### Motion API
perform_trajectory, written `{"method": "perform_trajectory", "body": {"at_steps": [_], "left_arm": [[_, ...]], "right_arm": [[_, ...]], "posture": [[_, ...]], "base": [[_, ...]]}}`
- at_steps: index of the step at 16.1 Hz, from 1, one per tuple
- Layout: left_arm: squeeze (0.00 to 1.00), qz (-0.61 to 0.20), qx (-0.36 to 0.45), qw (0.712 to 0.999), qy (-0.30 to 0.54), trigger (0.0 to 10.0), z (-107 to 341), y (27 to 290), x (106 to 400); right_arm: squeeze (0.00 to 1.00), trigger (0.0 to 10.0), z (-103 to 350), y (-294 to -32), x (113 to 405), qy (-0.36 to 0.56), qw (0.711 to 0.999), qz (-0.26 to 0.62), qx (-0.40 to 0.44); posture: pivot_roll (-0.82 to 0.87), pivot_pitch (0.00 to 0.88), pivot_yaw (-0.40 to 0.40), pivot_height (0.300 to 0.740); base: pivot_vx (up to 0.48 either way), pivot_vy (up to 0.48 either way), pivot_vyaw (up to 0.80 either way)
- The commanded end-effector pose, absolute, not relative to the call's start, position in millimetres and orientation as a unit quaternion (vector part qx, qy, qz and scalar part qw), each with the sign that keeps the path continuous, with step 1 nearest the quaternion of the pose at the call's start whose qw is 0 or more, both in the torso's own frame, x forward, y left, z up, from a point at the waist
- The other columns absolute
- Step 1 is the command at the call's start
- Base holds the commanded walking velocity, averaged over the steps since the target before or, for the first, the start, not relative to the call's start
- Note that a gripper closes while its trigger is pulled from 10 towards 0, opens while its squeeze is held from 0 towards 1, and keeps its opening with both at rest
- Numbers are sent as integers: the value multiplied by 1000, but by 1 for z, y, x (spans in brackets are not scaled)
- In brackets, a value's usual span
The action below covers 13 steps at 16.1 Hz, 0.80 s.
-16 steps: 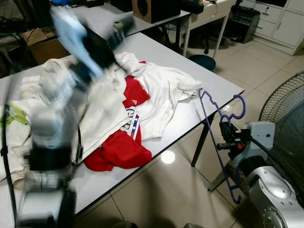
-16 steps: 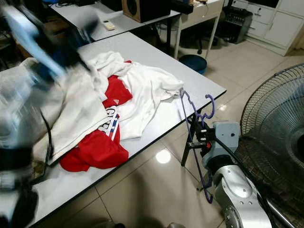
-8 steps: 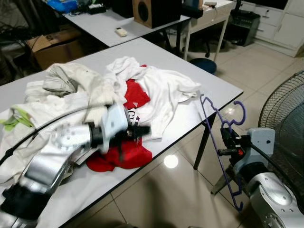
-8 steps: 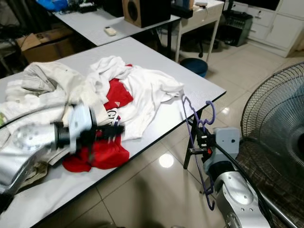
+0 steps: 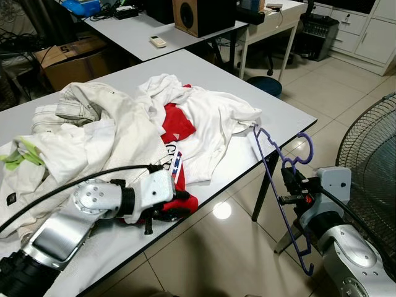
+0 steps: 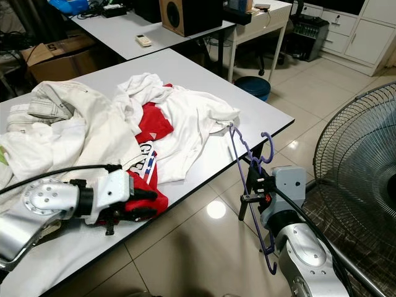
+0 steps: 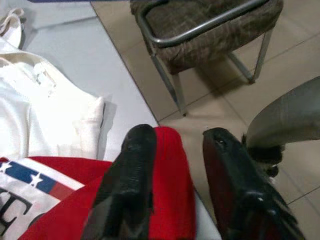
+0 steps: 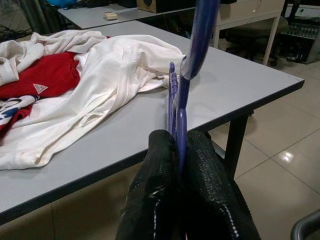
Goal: Hang hanger
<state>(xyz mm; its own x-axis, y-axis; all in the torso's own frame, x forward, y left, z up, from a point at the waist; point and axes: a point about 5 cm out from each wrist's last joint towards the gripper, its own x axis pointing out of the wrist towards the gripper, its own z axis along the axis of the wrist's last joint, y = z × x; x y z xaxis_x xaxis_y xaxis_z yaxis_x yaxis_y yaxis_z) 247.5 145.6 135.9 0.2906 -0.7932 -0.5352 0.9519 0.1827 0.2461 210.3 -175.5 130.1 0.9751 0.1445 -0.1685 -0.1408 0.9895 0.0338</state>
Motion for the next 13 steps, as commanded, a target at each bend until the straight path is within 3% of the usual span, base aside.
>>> {"method": "perform_trajectory", "body": {"at_steps": [1,5,6,7,8,9,13], "left_arm": [[1000,-573,282,755,148,10000,133,146,247],[1000,-513,348,773,136,10000,122,148,264],[518,-510,352,772,140,10000,118,149,266],[0,-516,356,764,154,8745,112,150,266],[0,-523,358,756,162,1843,107,149,265],[0,-526,358,754,165,0,106,148,264],[0,-529,361,751,161,0,101,147,265]], "right_arm": [[0,10000,132,-176,212,82,994,75,11],[0,10000,132,-176,212,80,994,72,8],[0,10000,132,-176,213,80,994,71,7],[0,10000,133,-177,213,79,994,69,7],[0,10000,133,-177,214,77,995,67,5],[0,10000,133,-177,214,77,995,66,5],[0,10000,134,-177,215,74,995,64,4]], "posture": [[-173,0,62,740],[-186,0,72,740],[-192,0,75,740],[-196,0,79,740],[-197,0,80,740],[-197,0,81,740],[-197,0,79,740]], "base": [[0,0,0],[0,0,0],[0,0,0],[0,0,0],[0,0,0],[0,0,0],[0,0,0]]}}
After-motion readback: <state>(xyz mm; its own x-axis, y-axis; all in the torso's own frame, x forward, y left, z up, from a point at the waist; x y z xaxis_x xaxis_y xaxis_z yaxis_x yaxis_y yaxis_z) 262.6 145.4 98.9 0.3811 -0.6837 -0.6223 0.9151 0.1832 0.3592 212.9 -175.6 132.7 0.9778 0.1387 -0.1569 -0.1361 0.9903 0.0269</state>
